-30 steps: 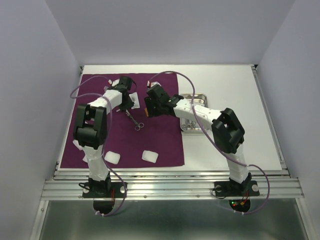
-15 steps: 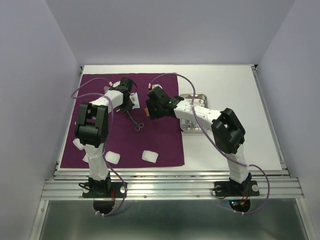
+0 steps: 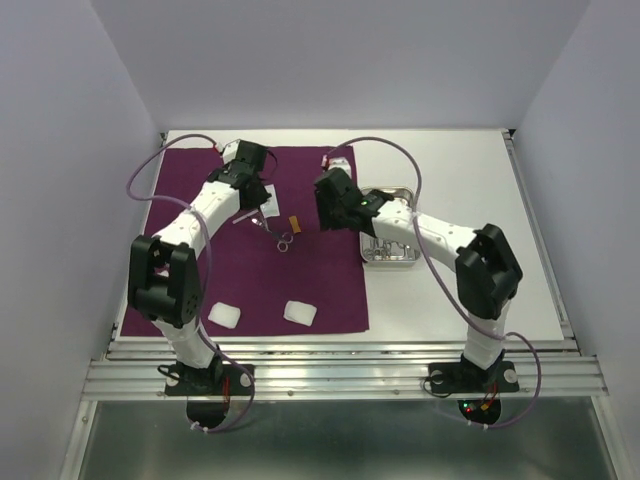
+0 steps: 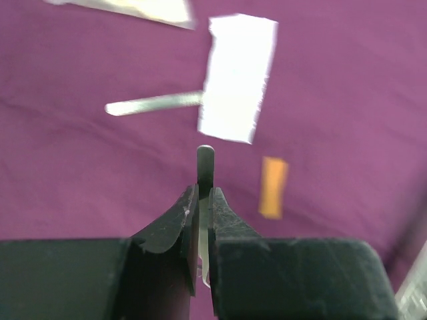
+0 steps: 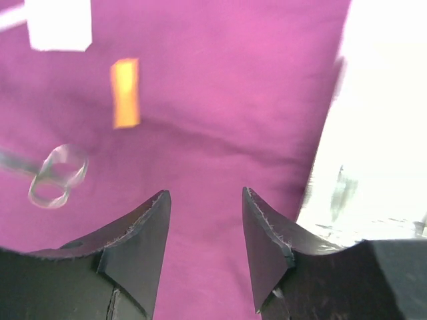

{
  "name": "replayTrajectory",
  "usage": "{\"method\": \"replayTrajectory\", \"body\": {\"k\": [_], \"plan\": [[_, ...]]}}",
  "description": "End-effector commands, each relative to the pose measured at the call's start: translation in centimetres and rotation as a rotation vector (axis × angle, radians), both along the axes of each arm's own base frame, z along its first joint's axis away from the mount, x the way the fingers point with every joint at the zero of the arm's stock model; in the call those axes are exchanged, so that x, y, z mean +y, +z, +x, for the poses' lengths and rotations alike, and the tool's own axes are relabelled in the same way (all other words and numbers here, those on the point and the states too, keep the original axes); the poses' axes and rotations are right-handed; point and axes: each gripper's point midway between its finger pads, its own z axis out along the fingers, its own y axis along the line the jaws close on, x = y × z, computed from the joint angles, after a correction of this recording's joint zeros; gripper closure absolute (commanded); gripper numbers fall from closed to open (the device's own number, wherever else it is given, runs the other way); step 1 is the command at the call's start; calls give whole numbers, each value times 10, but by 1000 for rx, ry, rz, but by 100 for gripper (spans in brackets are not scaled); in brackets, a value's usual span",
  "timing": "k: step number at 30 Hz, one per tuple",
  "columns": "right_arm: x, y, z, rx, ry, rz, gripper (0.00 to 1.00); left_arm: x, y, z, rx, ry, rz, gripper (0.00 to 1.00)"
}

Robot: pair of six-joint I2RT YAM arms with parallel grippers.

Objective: Prepare the surgical pack
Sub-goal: Pick up the medical item from the surgical kit.

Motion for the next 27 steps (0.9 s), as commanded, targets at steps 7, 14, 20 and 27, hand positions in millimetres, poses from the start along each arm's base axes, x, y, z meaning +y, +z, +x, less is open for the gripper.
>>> {"method": "replayTrajectory", "body": {"k": [7,14,20,27], "plan": [[-92,54,23,-126,-226,41,47,-61,29,-16,-31,-138,-22,91],[-106,49,12,-114,-243,39,46,-74,19,-20,-24,-155,23,91],[-107,47,8,-108,-235,41,46,-33,27,-20,-73,-25,286,91],[-106,45,10,-107,-238,38,46,-43,52,-21,-153,-33,258,91]]}}
